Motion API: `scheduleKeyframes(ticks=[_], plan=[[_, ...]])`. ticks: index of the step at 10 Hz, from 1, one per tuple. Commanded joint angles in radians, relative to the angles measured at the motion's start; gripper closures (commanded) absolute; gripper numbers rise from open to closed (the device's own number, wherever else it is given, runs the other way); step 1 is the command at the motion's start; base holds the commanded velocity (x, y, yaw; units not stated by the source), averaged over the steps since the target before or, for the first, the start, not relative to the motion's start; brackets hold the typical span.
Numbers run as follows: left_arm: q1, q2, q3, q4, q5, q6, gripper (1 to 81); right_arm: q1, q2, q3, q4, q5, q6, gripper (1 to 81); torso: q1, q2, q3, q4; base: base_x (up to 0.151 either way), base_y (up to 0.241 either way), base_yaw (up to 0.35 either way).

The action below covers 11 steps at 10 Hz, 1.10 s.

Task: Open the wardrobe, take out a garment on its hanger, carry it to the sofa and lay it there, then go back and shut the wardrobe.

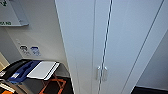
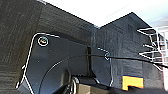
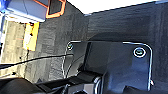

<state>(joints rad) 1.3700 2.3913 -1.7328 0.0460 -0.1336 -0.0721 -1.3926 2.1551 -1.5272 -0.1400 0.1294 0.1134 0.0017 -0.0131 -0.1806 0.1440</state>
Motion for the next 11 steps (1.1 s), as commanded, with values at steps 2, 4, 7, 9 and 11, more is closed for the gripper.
scheduleKeyframes(ticks=[2, 4, 7, 9, 11], plan=[[-0.255, -0.245, 0.332, 0.124, 0.006, 0.014, 1.0, 0.244, -0.235, 0.3, -0.026, 0.075, -0.008, 1.0, 0.0, 0.0, 0.0, 0.0, 0.0, 0.0, 0.0], [-0.389, -0.305, 0.427, 0.114, 0.034, 0.011, 1.0, 0.354, -0.291, 0.361, -0.026, 0.081, -0.001, 1.0, 0.0, 0.0, 0.0, 0.0, 0.0, 0.0, 0.0], [-0.59, -0.323, 0.452, 0.075, 0.164, 0.001, 1.0, 0.555, -0.308, 0.404, 0.005, 0.011, 0.006, 1.0, 0.0, 0.0, -0.001, 0.0, 0.0, 0.0, 0.0], [-0.728, -0.305, 0.449, 0.017, 0.242, 0.0, 1.0, 0.676, -0.283, 0.406, 0.045, -0.08, 0.006, 1.0, 0.001, 0.001, -0.001, 0.0, 0.0, 0.0, 0.0], [-0.852, -0.271, 0.447, -0.021, 0.319, -0.003, 1.0, 0.781, -0.262, 0.415, 0.073, -0.137, 0.006, 1.0, 0.002, 0.002, -0.002, 0.0, 0.0, 0.0, 0.0]])
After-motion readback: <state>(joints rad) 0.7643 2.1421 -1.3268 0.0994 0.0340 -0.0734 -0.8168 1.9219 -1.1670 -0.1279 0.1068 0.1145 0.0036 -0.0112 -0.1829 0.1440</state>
